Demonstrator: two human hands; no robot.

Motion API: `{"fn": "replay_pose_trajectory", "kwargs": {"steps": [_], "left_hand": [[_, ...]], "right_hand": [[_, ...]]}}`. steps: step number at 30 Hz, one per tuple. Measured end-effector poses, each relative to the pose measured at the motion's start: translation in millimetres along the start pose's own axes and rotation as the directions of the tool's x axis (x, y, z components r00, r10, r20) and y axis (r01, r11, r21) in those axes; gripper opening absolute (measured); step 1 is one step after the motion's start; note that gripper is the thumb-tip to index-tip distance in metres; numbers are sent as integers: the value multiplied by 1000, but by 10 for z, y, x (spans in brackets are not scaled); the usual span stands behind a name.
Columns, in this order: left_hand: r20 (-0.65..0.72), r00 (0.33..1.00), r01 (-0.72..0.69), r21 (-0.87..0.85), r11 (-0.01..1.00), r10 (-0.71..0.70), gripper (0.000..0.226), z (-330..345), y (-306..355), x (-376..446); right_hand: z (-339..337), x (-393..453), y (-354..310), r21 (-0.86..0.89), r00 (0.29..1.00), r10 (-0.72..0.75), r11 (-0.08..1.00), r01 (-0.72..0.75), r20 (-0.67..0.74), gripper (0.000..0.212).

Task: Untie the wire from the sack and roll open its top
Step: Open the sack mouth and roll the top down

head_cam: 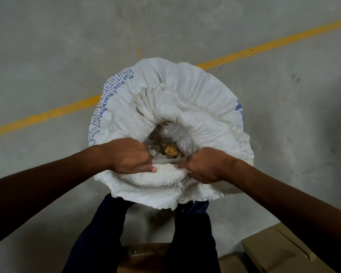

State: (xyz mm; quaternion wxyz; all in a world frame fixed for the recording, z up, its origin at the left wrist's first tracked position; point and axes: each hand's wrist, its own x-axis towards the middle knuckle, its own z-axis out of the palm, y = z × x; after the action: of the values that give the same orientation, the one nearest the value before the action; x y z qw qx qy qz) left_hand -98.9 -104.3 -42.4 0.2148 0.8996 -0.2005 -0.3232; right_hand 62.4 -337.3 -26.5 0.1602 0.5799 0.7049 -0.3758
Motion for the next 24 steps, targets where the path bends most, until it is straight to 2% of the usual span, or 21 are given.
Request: {"fn": "replay_pose_trajectory", "kwargs": {"steps": [3,5,7,9,12,14,17,20,24], "left_hand": [[72,997,-4,22,1000,3,66,-3,37,35],[88,996,-27,42,999,24,69,-3,67,61],[59,994,-92,89,992,87,69,2,107,96],[48,986,-167,153,974,161,67,10,141,130],[85,980,-194,160,968,182,61,-28,156,132],[95,985,-157,115,981,147,57,-79,137,103],[66,997,-38,85,996,32,60,-107,19,43],[-8,998,56,91,994,-55,71,-103,-155,-54],[-38,976,218,117,969,-215,72,-143,-223,-133]], "right_hand": [[32,-92,-12,-92,985,170,981,-172,-30,61],[57,-112,-50,-161,968,250,955,-249,-15,50],[97,-118,-81,-204,968,249,949,-240,20,42],[154,-93,-86,-239,979,205,951,-194,20,43],[204,-78,-86,-258,984,176,951,-171,-4,40],[180,-110,-81,-185,979,204,962,-202,-8,40],[148,-169,5,-117,964,256,958,-262,-67,53],[187,-222,130,-65,947,273,956,-287,-169,59],[205,-302,288,9,924,306,950,-312,-229,60]]}}
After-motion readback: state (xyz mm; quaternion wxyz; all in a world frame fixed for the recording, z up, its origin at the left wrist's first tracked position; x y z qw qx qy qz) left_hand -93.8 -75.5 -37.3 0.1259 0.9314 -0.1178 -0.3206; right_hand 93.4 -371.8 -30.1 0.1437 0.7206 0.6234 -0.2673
